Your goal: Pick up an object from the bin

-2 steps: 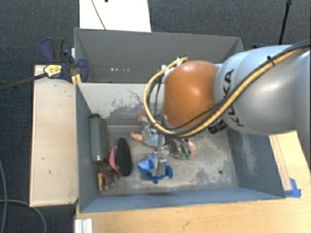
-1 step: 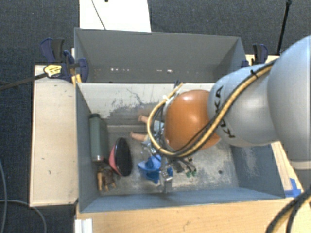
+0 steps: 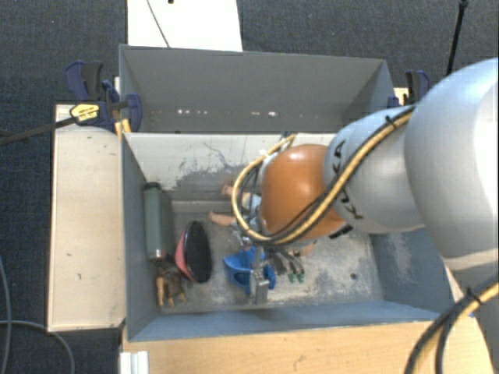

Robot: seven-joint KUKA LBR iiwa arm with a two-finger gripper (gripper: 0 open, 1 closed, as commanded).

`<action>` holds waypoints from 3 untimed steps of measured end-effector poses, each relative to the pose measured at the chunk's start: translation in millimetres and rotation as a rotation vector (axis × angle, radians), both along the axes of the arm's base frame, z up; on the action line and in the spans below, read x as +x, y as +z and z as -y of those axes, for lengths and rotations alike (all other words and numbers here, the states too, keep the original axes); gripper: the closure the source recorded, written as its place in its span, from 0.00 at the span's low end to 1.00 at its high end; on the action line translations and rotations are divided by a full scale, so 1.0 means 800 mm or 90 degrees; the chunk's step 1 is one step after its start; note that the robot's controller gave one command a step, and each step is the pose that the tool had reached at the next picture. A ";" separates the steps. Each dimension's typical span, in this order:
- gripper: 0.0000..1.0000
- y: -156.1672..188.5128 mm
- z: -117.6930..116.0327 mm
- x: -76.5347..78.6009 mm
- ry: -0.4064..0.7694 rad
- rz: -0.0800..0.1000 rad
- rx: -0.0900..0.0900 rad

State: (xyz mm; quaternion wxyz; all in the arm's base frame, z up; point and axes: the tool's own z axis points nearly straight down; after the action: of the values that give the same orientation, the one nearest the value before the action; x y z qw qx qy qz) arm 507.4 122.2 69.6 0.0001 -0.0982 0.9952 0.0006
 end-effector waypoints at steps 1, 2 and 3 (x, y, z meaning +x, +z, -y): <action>0.00 0.001 0.005 0.014 0.090 0.002 0.000; 1.00 0.003 0.000 0.003 -0.001 0.003 0.001; 1.00 0.003 0.000 0.003 -0.001 0.003 0.001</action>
Offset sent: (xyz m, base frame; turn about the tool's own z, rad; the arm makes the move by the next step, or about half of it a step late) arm 0.0000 0.0000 0.0000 0.0000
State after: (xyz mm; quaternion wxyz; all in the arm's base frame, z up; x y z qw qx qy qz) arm 509.6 122.2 72.0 0.0028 -0.0970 0.9953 0.0010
